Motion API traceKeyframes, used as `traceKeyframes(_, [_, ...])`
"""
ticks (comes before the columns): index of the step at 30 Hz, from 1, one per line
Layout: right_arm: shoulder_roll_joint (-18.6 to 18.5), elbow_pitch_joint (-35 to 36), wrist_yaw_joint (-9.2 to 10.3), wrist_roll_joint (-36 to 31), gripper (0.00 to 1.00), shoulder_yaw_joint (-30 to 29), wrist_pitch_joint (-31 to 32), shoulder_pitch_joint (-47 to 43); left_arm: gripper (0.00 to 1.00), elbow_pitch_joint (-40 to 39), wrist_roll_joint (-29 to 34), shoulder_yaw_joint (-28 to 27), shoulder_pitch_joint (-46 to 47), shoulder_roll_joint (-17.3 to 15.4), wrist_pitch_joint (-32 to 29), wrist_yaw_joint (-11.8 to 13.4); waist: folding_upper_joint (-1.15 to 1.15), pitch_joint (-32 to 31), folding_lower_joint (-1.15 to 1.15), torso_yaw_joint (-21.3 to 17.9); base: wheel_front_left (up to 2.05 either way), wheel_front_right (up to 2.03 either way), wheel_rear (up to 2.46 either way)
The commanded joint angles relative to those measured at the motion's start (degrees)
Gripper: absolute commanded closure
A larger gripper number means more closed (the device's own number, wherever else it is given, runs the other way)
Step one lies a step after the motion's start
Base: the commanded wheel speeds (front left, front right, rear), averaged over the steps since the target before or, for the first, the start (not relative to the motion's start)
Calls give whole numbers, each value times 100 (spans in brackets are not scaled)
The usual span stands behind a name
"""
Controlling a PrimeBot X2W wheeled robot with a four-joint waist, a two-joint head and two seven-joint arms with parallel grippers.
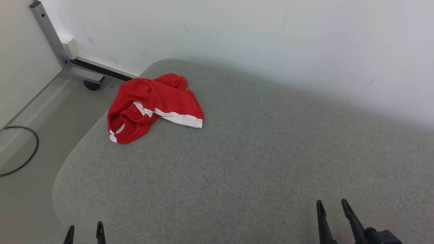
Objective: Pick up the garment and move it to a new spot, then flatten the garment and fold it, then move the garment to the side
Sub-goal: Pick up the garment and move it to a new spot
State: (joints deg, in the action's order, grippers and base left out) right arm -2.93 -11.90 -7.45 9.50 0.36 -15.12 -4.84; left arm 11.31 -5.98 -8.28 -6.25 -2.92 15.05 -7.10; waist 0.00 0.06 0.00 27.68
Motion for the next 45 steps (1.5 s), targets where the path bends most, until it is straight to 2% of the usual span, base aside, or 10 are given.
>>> traceKeyframes(1, [9, -12, -3, -11, 0, 40, -3, 46, 0, -30, 4, -46, -72, 8, 14, 13, 0, -9, 0, 137, 0, 0, 0])
traceKeyframes(14, [9, -66, -3, -41, 0, 161, -3, 150, 0, -107, -91, -45, -157, 7, 14, 154, 0, 9, 0, 155, 0, 0, 0])
traceKeyframes(20, [9, -27, -3, -40, 0, 19, -3, 149, 0, -152, -344, -98, 181, 7, 14, 180, 0, 47, 0, 54, 0, 0, 0])
traceKeyframes(28, [6, 34, -3, -174, 0, 66, -3, 483, 0, 68, -335, -128, 977, -38, 14, 72, 0, 450, 0, -554, 0, 0, 0])
traceKeyframes(34, [5, 164, -3, -223, 0, 212, -3, 986, 0, 268, -582, -516, 2020, -321, 14, -7, 0, 1087, 0, -1324, 0, 0, 0])
traceKeyframes(38, [5, 272, -3, -156, 0, 314, -3, 1326, 0, 346, -763, -771, 2659, -542, 14, -40, 0, 1586, 0, -1804, 0, 0, 0])
traceKeyframes(41, [5, 347, -3, -96, 0, 408, -3, 1545, 0, 523, -974, -939, 3139, -808, 14, -33, 0, 1915, 0, -2106, 0, 0, 0])
traceKeyframes(45, [6, 425, -3, -36, 0, 492, -3, 1722, 0, 1044, -1220, -892, 3760, -1267, 14, -37, 0, 2217, 0, -2397, 0, 0, 0])
